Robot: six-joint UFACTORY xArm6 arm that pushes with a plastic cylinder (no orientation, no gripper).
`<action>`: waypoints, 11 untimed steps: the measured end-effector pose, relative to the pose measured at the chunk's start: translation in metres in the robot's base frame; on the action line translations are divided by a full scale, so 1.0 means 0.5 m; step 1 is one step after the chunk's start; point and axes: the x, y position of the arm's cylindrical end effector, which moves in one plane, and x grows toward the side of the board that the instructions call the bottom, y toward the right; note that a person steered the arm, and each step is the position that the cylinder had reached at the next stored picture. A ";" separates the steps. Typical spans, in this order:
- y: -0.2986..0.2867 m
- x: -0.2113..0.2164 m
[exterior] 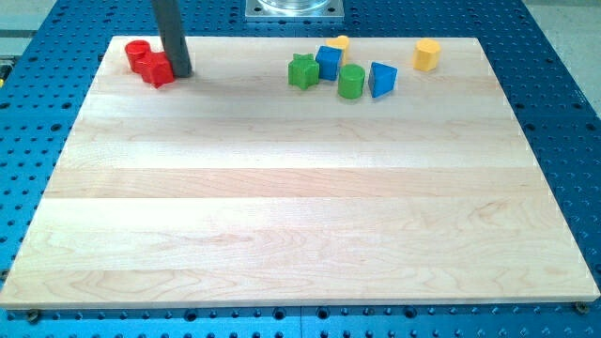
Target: Move the green circle and the blue cube to the center of the board
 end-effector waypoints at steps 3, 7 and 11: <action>0.312 -0.077; 0.573 0.092; 0.590 0.325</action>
